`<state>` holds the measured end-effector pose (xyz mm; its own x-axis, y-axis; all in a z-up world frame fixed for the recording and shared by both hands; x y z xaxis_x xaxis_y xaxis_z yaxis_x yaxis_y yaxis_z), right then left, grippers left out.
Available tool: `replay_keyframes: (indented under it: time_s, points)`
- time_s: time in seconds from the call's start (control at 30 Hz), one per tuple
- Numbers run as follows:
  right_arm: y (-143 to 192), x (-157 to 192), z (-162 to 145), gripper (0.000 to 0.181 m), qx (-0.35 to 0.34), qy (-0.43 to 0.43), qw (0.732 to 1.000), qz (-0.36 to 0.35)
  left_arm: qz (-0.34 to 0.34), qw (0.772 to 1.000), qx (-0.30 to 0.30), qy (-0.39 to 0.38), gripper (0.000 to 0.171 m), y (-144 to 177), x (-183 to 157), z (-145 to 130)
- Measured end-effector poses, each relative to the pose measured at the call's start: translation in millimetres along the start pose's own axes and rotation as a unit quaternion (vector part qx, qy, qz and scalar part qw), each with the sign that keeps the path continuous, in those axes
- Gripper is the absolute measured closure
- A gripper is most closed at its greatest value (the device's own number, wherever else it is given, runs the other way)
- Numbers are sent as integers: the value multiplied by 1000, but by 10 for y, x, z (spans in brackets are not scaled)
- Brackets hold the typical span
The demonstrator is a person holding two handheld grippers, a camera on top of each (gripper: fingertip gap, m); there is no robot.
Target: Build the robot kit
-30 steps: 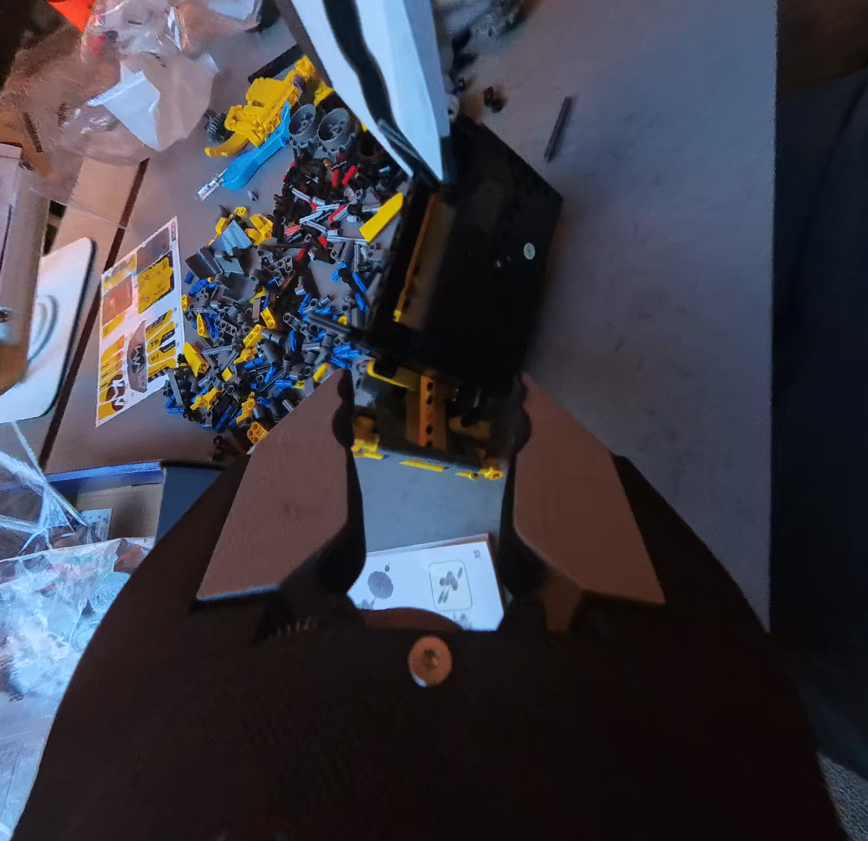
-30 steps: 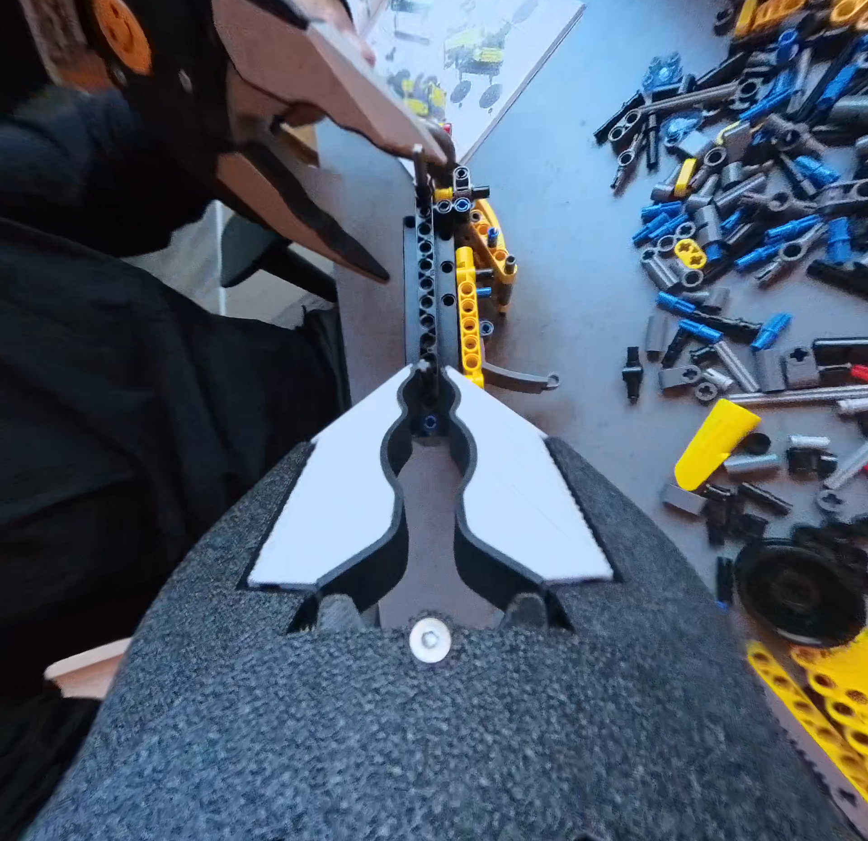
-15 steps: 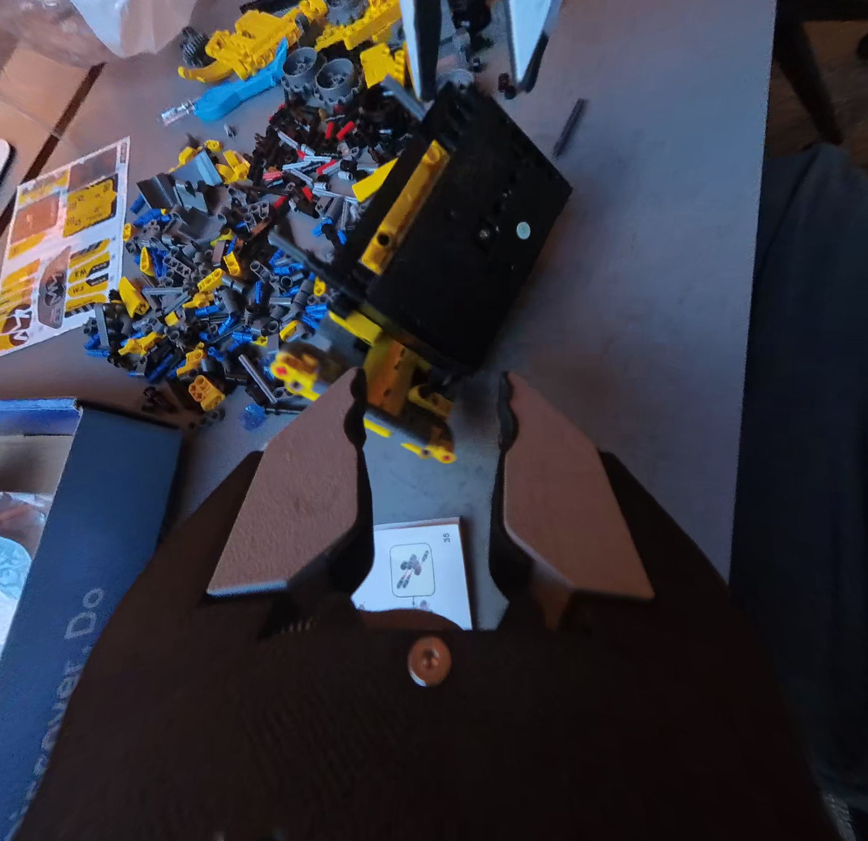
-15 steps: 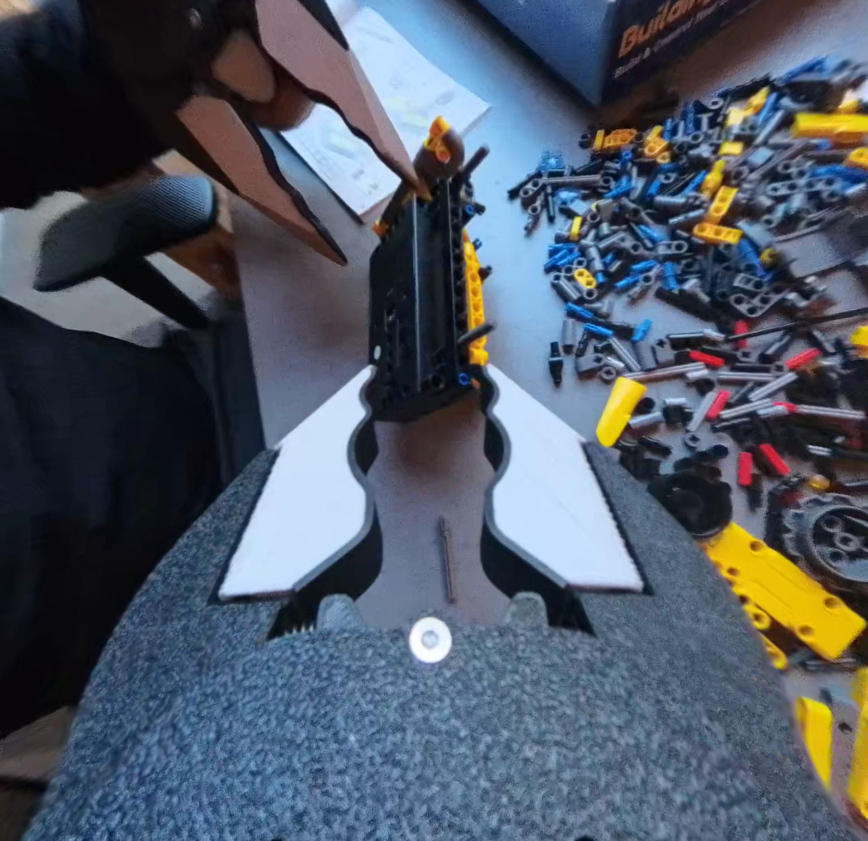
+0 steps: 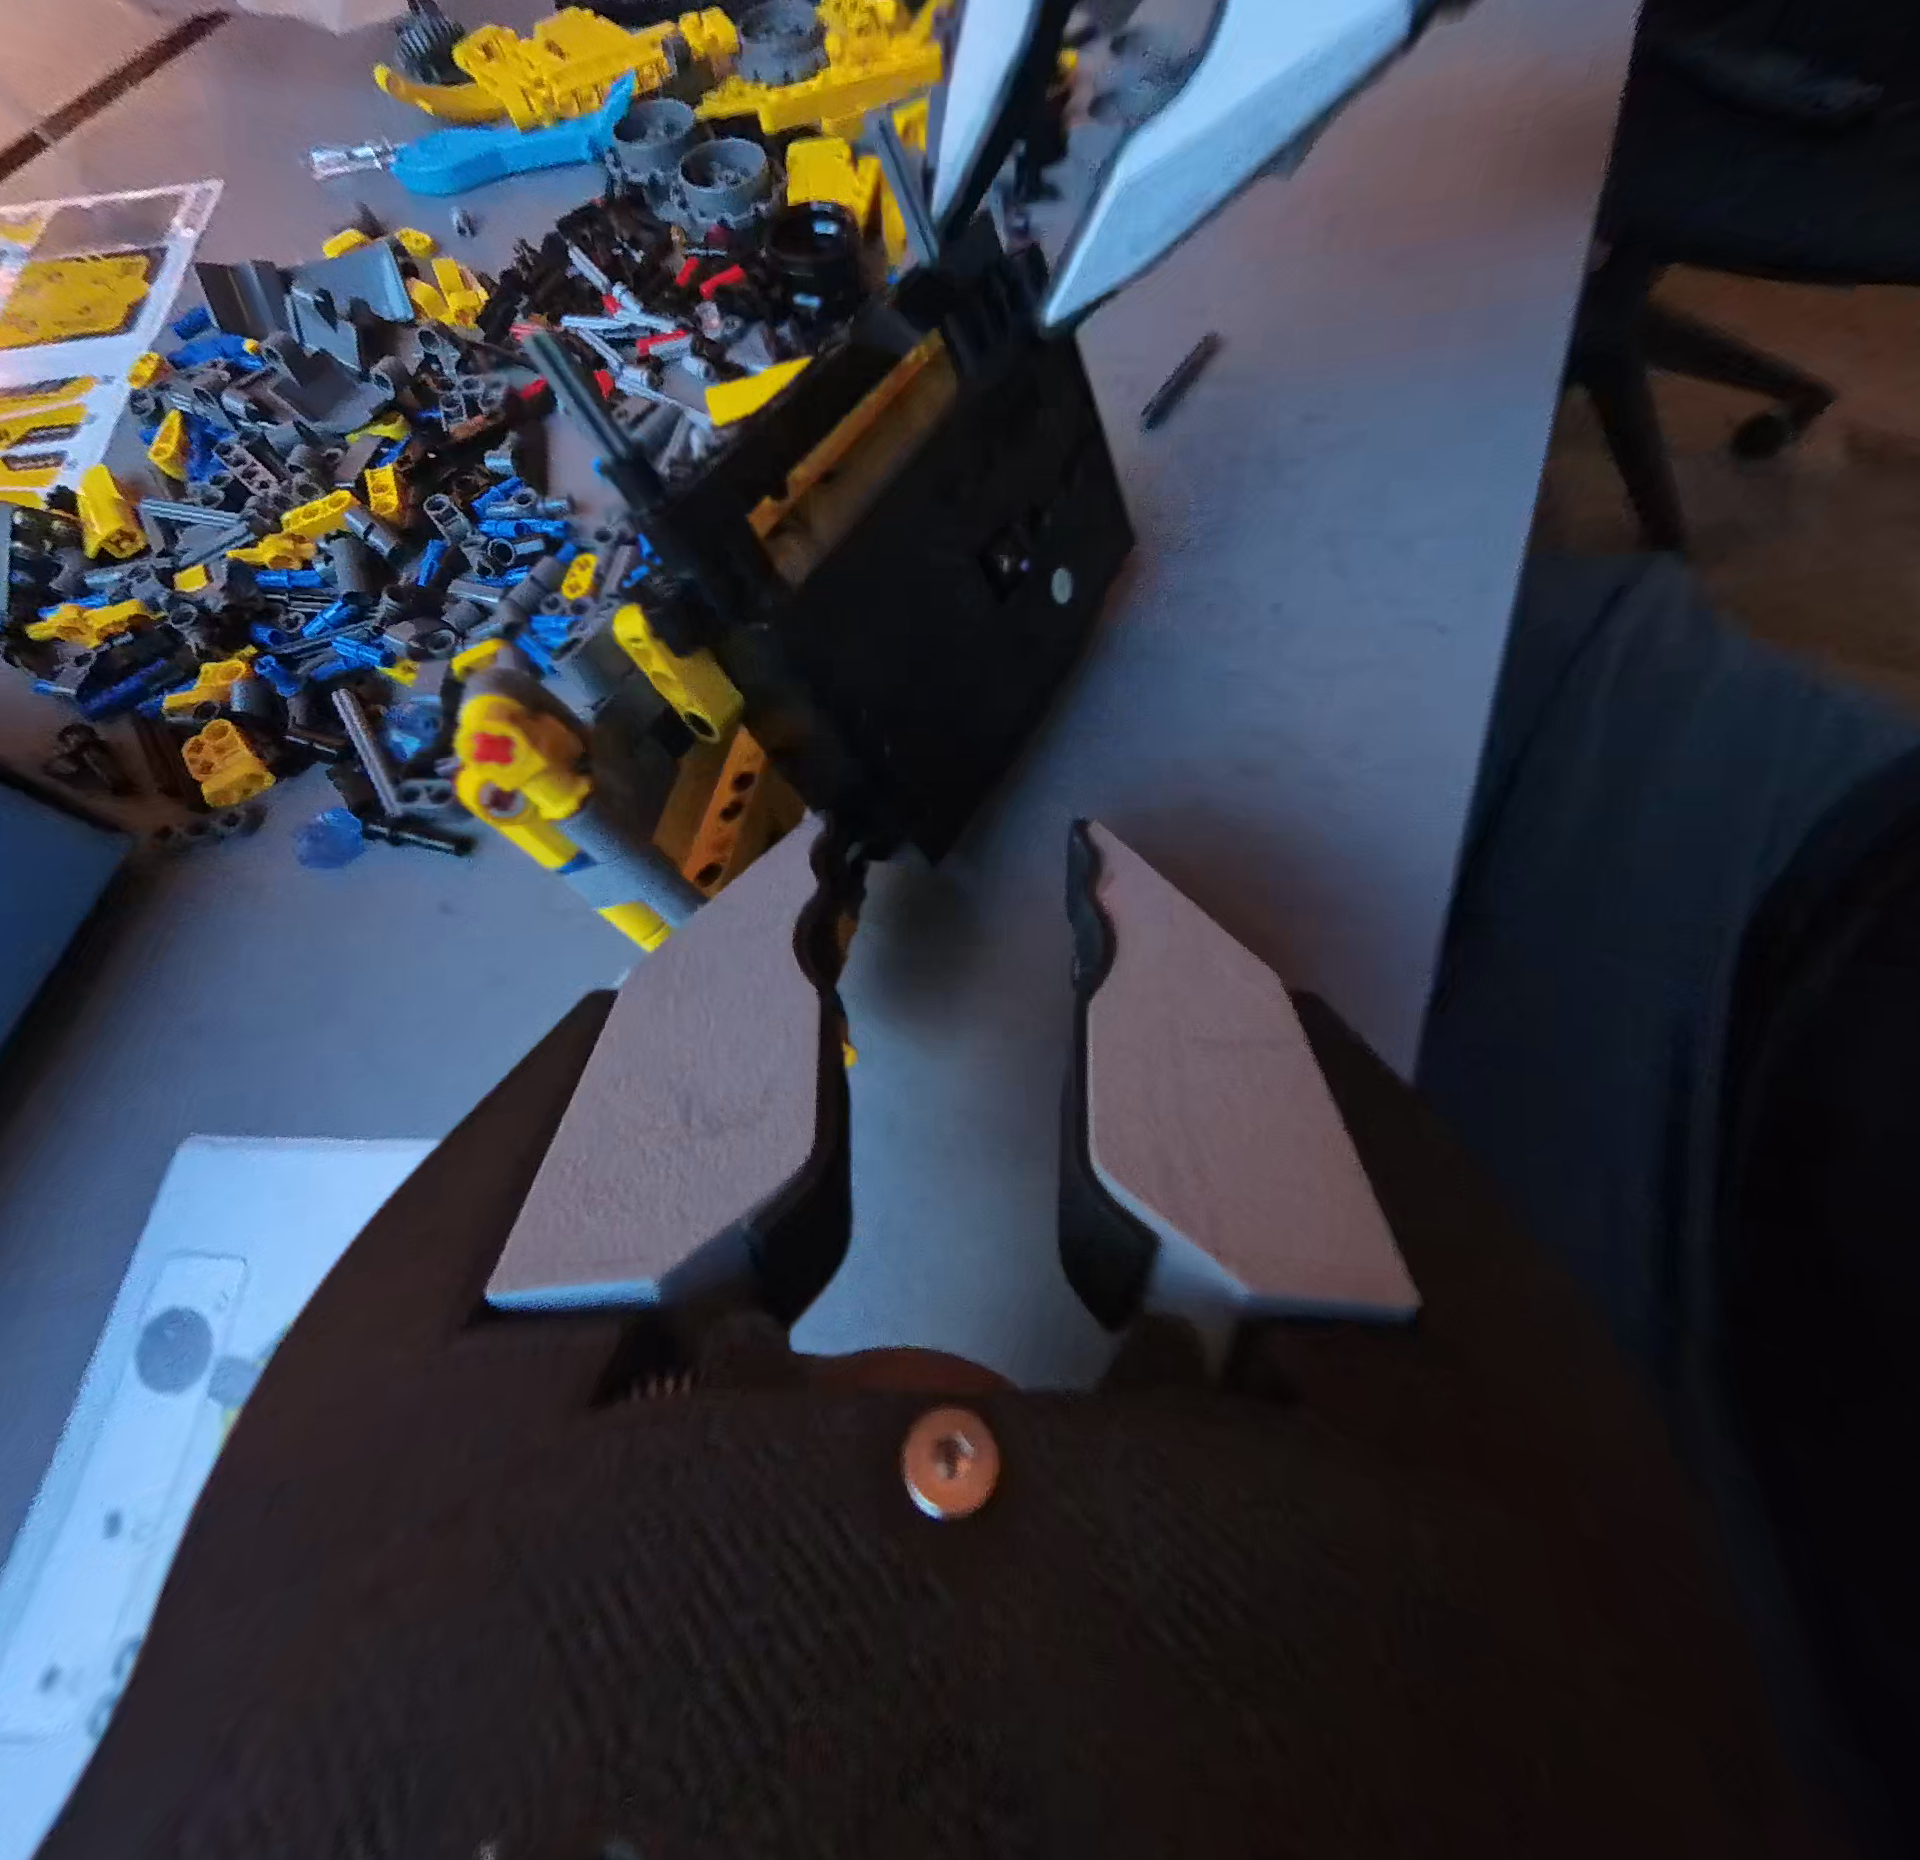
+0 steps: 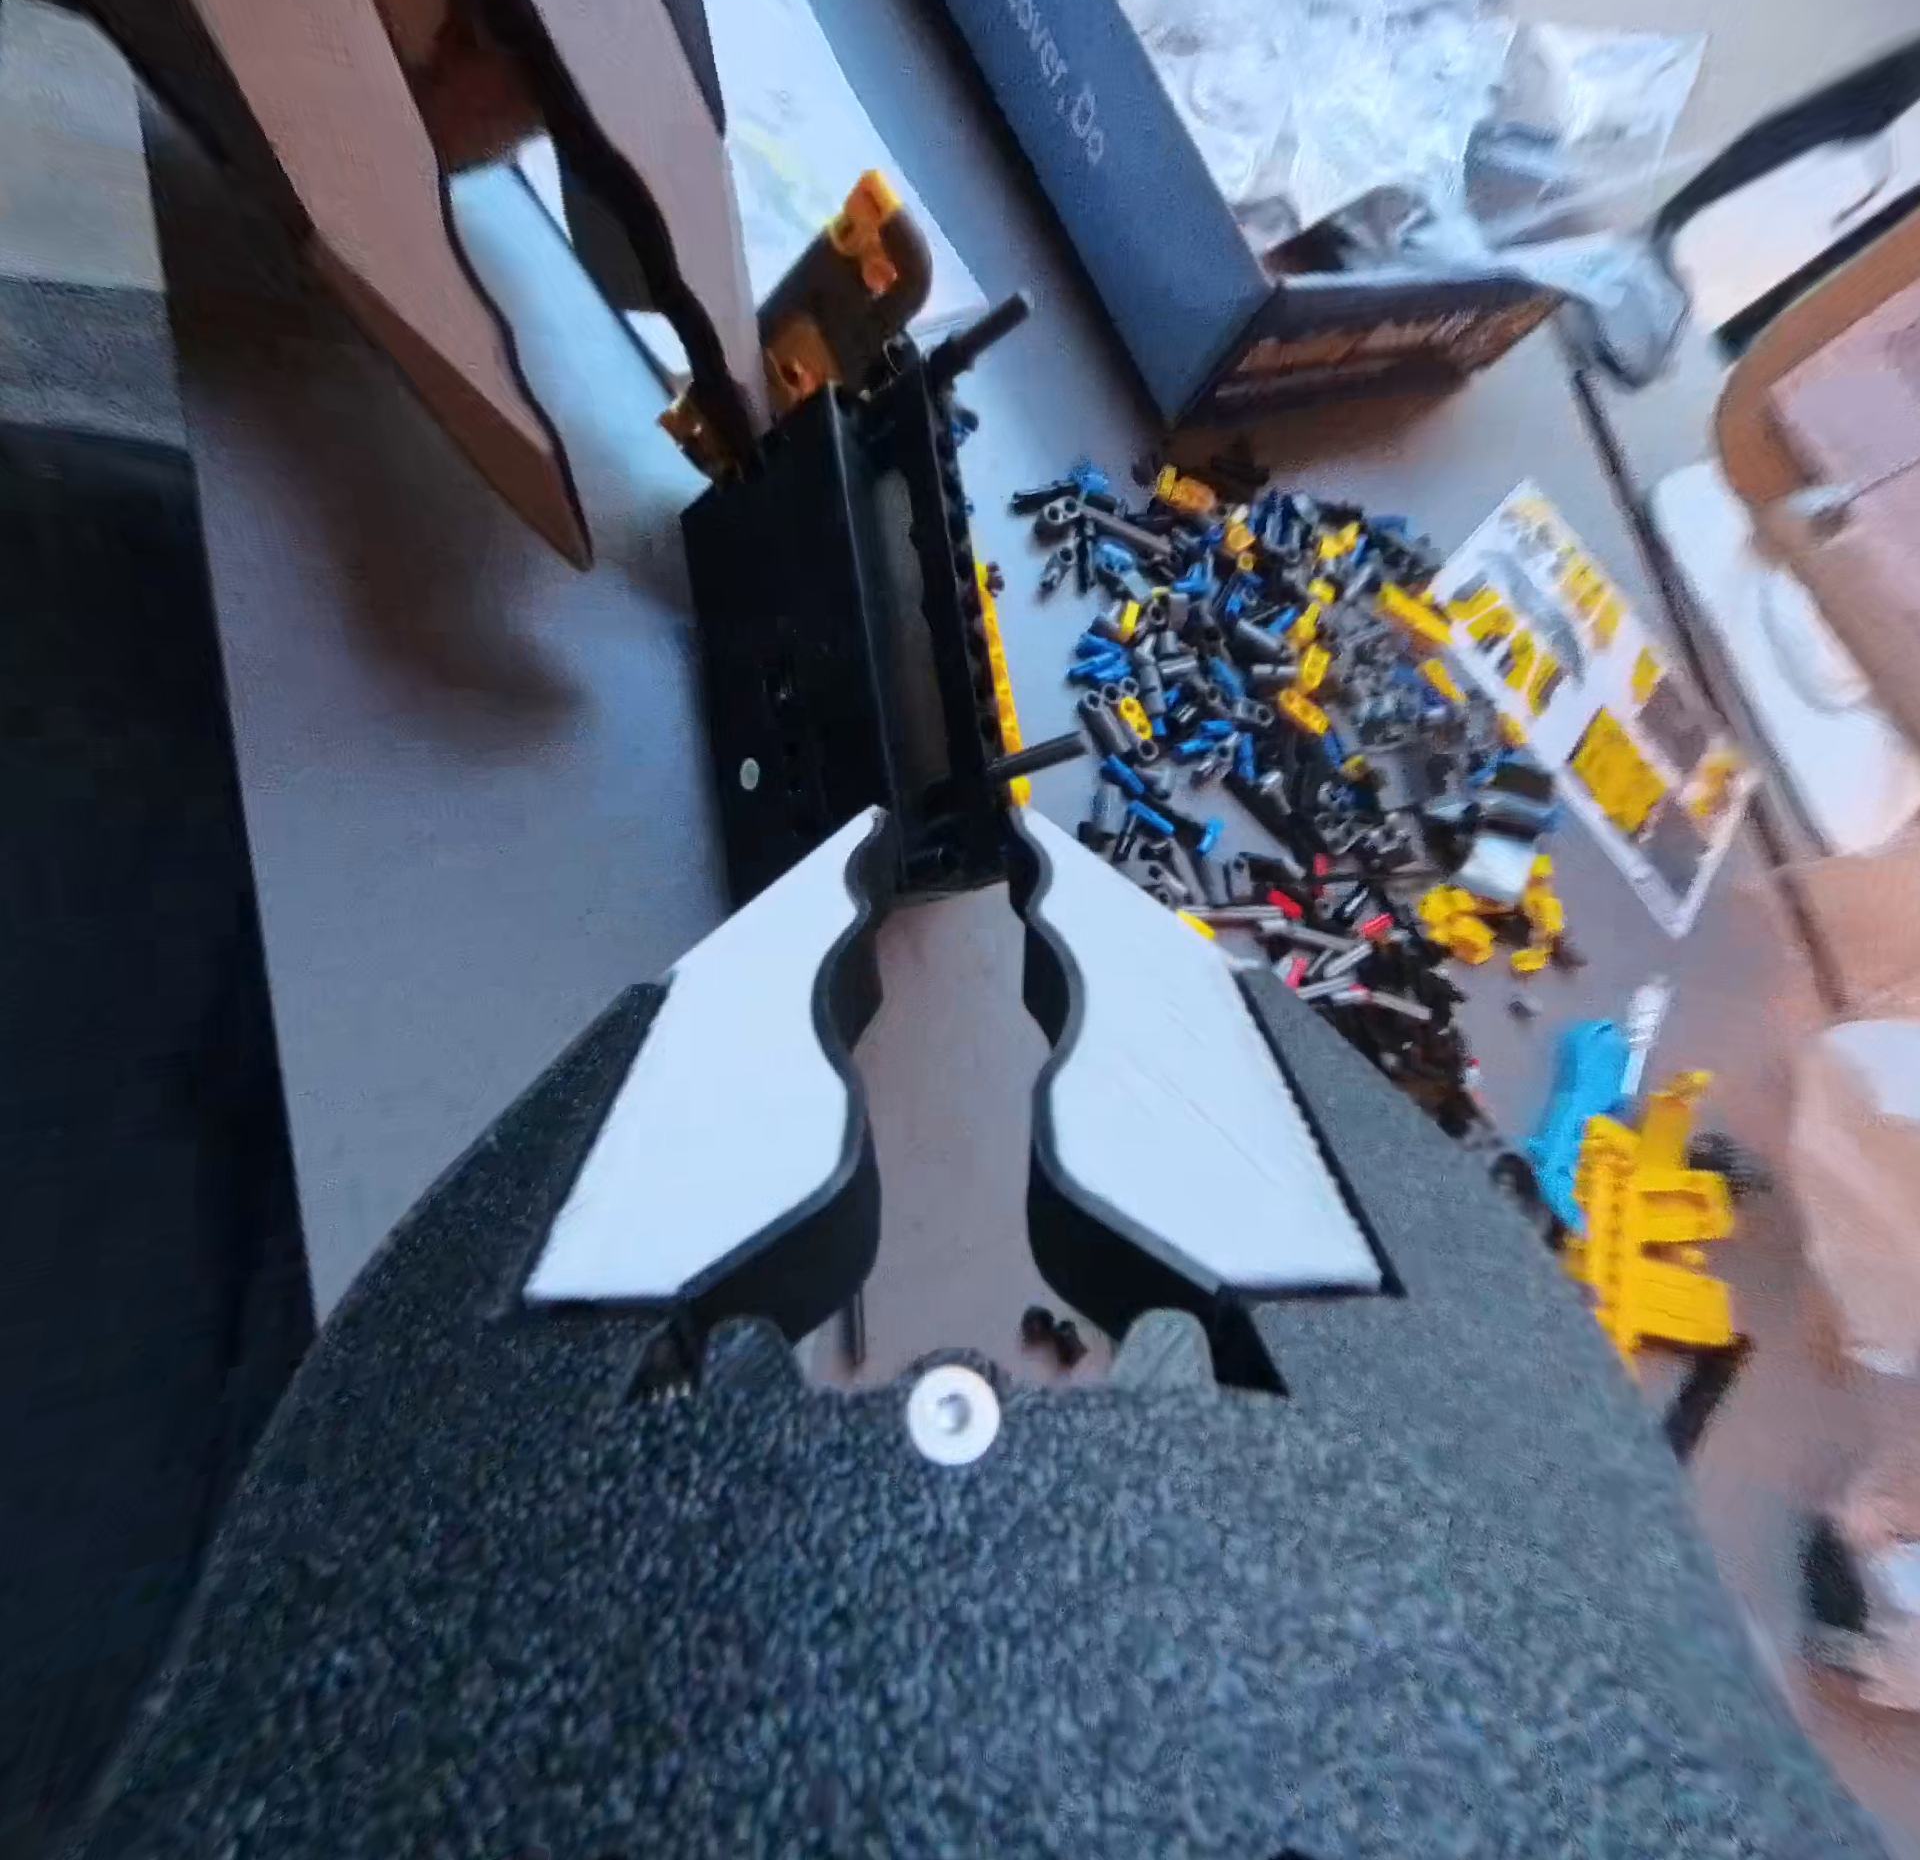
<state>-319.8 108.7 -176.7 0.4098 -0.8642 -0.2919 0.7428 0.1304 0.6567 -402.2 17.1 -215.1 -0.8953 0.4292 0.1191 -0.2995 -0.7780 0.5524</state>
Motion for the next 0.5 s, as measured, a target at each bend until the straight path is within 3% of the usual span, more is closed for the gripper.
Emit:
replay_keyframes:
  time_s: [0.07, 0.2, 0.27, 0.37, 0.5]
  points:
    - [26, 151, 51, 162, 0, 68, 997, -30, 23, 999, -26, 26, 128, 125, -16, 37]
    - [53, 423, 109, 169, 12, 160, 986, -49, 107, 982, -119, 103, 134, 381, 59, 168]
    - [29, 499, 127, 168, 13, 180, 983, -46, 132, 969, -157, 134, 121, 457, 44, 193]
    - [33, 490, 136, 167, 3, 138, 989, -48, 51, 970, -197, 136, 124, 495, -483, 231]
    - [134, 387, 188, 158, -57, 31, 997, -52, -18, 983, -165, 79, 124, 464, -1062, 73]
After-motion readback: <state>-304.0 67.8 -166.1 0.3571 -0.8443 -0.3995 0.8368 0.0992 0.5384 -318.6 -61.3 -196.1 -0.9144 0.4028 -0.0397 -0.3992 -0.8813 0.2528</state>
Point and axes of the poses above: each gripper's, where its closed fingertips meet, y back along the fingers, z out of its top, x = y × z across the jaws, the point moved 3 cm from there along y, back along the fingers, and after that the axes turned 7 degrees about z, right-handed, at the moved point
